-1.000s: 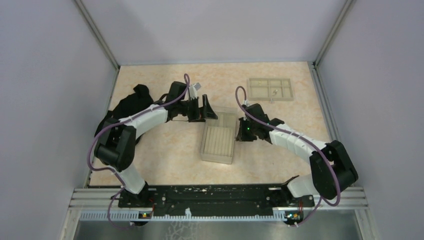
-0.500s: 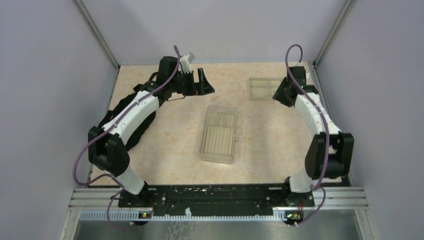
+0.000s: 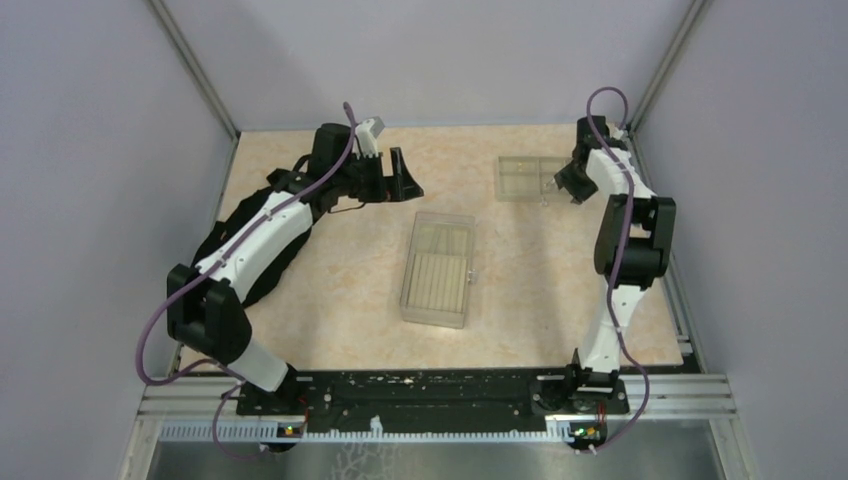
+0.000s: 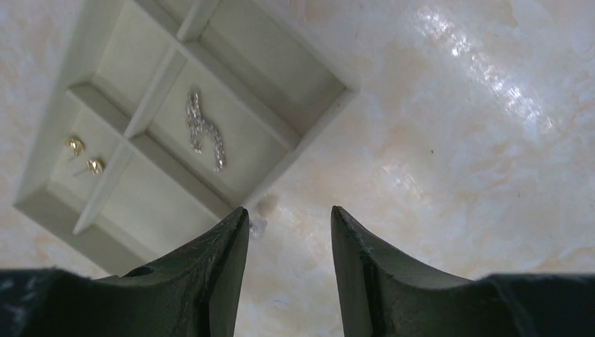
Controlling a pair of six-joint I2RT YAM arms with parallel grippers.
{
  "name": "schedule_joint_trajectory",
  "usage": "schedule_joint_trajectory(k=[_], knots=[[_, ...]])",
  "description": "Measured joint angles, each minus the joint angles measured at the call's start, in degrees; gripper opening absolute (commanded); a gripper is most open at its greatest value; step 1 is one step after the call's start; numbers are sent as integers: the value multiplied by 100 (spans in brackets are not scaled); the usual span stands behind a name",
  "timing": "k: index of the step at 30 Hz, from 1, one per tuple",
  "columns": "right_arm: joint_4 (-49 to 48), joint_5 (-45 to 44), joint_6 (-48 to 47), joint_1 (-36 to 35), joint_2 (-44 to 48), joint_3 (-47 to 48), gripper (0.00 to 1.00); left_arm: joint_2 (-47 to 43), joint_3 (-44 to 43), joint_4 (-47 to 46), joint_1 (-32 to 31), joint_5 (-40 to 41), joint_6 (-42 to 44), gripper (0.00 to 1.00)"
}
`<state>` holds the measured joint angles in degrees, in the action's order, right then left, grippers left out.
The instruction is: Organize the mixed jewelry
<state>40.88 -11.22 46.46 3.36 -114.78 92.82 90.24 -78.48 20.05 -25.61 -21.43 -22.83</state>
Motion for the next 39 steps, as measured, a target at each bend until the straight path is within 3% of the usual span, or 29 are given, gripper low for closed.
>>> schedule_joint_trajectory(k=[13, 27, 39], knots=[[103, 129, 538, 105, -1102, 922, 37, -229, 46, 79, 0, 85, 85, 99], [-74, 68, 562, 105, -975, 494, 0, -229, 129, 149, 0, 188, 173, 99], [109, -37, -490, 105, -101, -509, 0, -199, 234, 118, 0, 87, 170, 99]])
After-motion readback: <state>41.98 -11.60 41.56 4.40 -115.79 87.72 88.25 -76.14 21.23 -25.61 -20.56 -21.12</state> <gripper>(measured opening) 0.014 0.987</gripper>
